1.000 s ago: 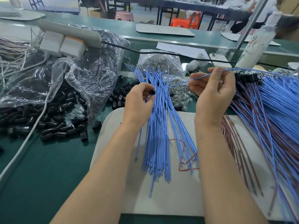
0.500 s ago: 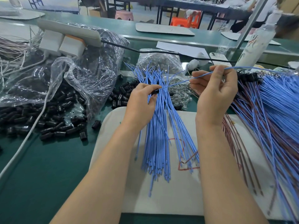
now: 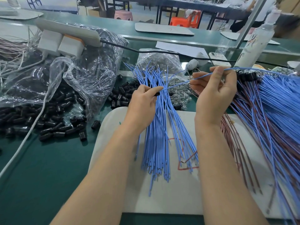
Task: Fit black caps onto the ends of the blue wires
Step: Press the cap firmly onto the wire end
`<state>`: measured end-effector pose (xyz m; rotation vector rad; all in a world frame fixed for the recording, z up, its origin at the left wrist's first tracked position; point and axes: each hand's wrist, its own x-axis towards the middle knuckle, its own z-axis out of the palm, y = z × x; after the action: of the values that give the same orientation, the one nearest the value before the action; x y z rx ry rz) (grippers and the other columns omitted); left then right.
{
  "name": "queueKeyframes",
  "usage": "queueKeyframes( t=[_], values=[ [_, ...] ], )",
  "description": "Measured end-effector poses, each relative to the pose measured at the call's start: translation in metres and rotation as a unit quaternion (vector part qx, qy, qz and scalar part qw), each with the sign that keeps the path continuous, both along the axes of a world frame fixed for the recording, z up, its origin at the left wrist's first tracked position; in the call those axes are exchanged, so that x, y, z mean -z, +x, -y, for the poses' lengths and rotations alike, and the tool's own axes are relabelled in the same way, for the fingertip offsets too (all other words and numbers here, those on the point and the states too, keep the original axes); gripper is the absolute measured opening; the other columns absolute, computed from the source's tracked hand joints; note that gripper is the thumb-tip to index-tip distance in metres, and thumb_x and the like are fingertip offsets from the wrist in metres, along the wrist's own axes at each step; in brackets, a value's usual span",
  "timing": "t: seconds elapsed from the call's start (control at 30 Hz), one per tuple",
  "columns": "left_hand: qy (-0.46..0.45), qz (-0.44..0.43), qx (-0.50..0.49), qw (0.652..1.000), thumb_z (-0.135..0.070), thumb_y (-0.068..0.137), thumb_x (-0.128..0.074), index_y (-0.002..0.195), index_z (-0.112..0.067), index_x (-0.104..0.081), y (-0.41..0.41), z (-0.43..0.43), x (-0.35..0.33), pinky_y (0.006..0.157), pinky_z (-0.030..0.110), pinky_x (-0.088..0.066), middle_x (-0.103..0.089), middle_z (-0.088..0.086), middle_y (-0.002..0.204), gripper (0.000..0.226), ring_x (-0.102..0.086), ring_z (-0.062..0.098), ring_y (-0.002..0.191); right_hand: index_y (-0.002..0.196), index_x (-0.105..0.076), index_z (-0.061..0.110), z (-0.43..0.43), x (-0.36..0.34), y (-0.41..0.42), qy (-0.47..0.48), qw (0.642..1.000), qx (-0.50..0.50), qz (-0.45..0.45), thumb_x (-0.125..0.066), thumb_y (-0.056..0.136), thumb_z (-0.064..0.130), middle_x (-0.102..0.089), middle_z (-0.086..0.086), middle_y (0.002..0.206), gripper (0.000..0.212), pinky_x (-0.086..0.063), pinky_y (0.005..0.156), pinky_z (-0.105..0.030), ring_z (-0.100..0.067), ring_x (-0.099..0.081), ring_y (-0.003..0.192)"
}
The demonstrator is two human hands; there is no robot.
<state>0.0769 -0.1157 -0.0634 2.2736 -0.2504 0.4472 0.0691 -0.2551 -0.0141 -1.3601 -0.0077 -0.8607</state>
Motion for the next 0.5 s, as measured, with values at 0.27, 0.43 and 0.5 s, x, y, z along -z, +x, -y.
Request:
queueKeyframes(
  t=[0.27,0.43,0.5],
  values=[
    [-0.042,0.014,-0.029,0.999,-0.009,0.092,-0.057,0.109,-0.012,-0.06,-0.003,0.001,-0.005,0.081,0.012,-0.035,-0.059,-0.004,0.1,0.018,-0.051,0.011,0.094,0.091,-0.048,0.012,-0.003,0.002,0.0,-0.003,1.0,-0.021,-0.012,-0.035,0.104,0.015,-0.067,-0.008,0.069,0.019,-0.051,0.055,-0.026,-0.016,-0.064,0.053],
    [-0.04,0.064,-0.007,0.997,-0.01,0.092,-0.058,0.107,-0.01,-0.064,-0.008,0.003,-0.01,0.081,0.012,-0.034,-0.059,-0.006,0.098,0.016,-0.053,0.014,0.097,0.088,-0.049,0.011,-0.005,0.003,0.0,0.025,0.995,-0.085,-0.043,-0.036,0.103,0.016,-0.068,-0.006,0.069,0.02,-0.052,0.056,-0.024,-0.016,-0.065,0.055],
    [-0.05,0.095,0.004,0.994,-0.01,0.091,-0.059,0.108,-0.008,-0.065,-0.01,0.006,-0.014,0.082,0.012,-0.037,-0.061,-0.003,0.099,0.018,-0.055,0.016,0.097,0.085,-0.052,0.012,-0.01,0.005,0.001,0.034,0.988,-0.131,-0.07,-0.039,0.103,0.015,-0.069,-0.006,0.073,0.022,-0.052,0.058,-0.023,-0.014,-0.065,0.059]
  ],
)
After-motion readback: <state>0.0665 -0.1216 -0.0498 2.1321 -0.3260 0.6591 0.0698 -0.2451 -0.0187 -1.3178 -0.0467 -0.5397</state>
